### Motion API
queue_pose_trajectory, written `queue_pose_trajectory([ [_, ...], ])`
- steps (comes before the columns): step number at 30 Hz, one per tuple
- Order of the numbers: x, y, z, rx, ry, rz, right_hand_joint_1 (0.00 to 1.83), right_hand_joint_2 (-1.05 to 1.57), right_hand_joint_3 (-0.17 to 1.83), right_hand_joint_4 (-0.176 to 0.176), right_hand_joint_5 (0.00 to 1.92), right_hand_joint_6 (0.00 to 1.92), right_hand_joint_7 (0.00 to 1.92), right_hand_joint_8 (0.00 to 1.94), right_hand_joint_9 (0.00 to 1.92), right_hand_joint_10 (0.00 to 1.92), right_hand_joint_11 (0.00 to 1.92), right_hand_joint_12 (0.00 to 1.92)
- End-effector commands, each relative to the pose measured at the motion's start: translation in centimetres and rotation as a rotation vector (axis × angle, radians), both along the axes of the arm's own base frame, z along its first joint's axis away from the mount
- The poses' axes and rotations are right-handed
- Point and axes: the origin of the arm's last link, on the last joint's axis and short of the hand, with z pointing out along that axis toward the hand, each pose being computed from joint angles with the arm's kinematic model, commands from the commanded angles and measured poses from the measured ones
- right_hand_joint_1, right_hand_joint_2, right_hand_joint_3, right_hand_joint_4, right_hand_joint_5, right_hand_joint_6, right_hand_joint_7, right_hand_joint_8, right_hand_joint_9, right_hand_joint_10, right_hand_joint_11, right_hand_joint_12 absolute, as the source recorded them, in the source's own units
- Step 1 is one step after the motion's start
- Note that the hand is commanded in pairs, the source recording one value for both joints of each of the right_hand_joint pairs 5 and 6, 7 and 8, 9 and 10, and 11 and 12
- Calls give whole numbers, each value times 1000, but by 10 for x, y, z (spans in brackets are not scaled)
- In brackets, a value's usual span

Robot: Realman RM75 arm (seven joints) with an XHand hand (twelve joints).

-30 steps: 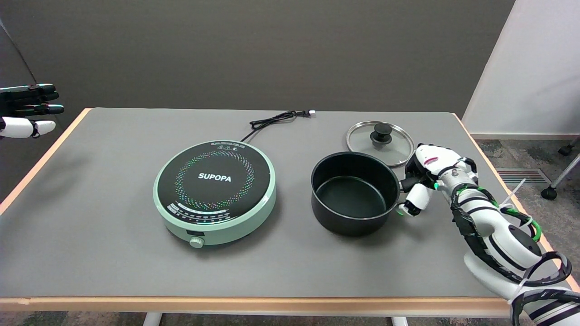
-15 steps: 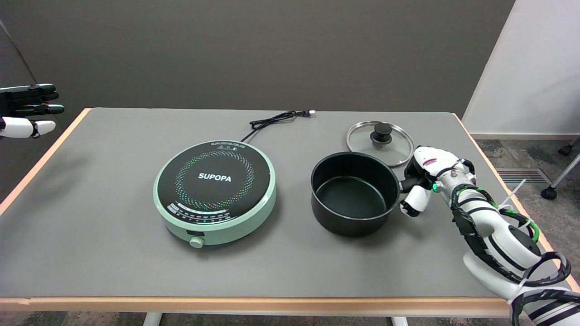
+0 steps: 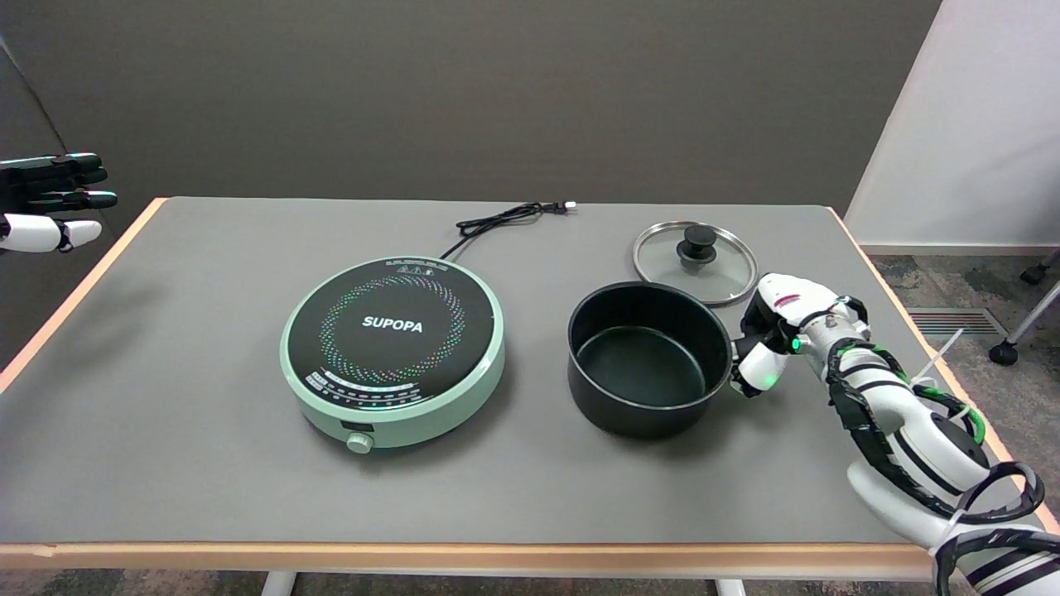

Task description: Pick up the pot.

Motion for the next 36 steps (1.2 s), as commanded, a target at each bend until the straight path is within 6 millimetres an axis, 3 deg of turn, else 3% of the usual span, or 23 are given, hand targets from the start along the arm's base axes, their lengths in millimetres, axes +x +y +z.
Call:
queue_pose_trajectory([
  [1,7,-2,9,-3,12,12,1261,-190,1593,-93,1732,1732,1732,1732,1732,1732,1732,1732],
  [29,26,-10,12,35,-22,105,1288,-145,1819,-94,1750,1750,1750,1750,1750,1750,1750,1750],
  [36,36,-22,3,74,-75,145,1295,-187,1833,-98,1748,1748,1748,1748,1748,1748,1748,1748],
])
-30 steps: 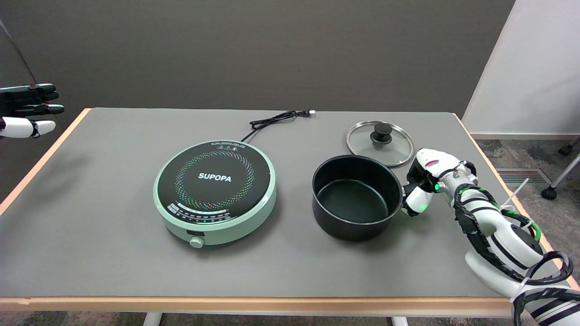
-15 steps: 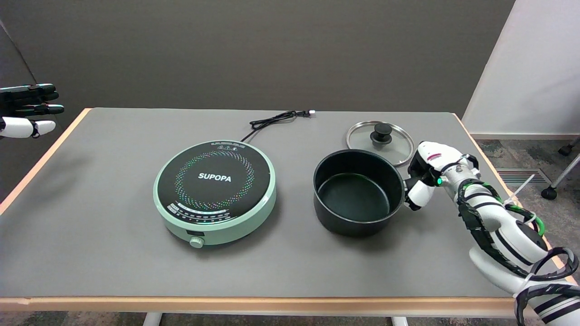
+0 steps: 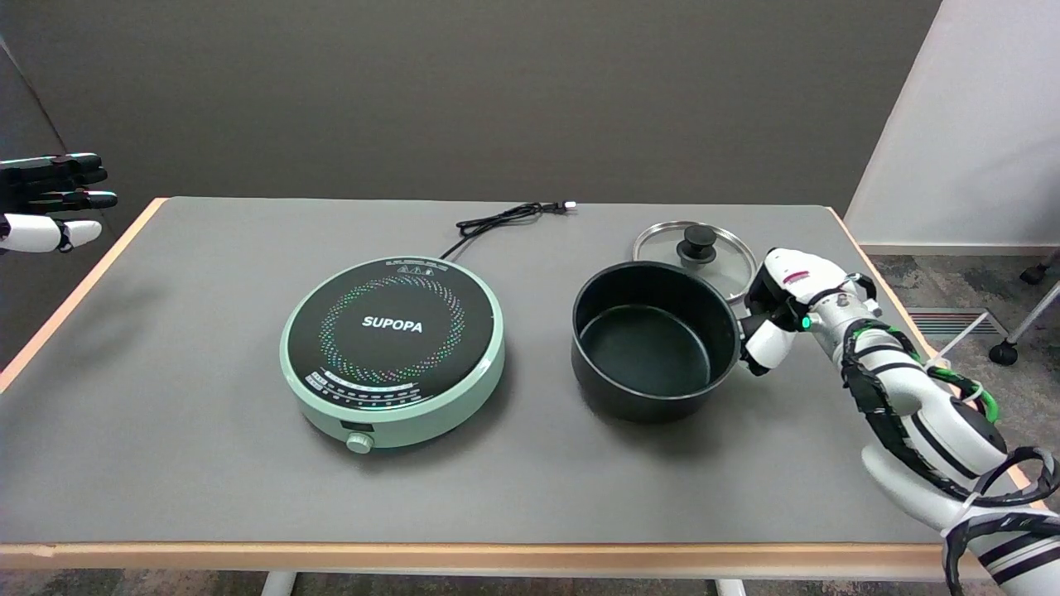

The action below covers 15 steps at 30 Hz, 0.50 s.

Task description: Pick up the pot.

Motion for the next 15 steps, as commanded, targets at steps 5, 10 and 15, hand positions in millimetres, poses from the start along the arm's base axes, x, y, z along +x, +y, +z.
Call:
queue_pose_trajectory([
  [5,29,-30,-20,82,-83,100,1297,-212,1833,-99,1749,1749,1749,1749,1749,1749,1749,1749],
  [10,44,-51,-34,124,-77,127,1301,-230,1833,-99,1750,1750,1750,1750,1750,1750,1750,1750],
  [15,63,-75,-53,172,-58,162,1306,-233,1833,-100,1749,1749,1749,1749,1749,1749,1749,1749],
])
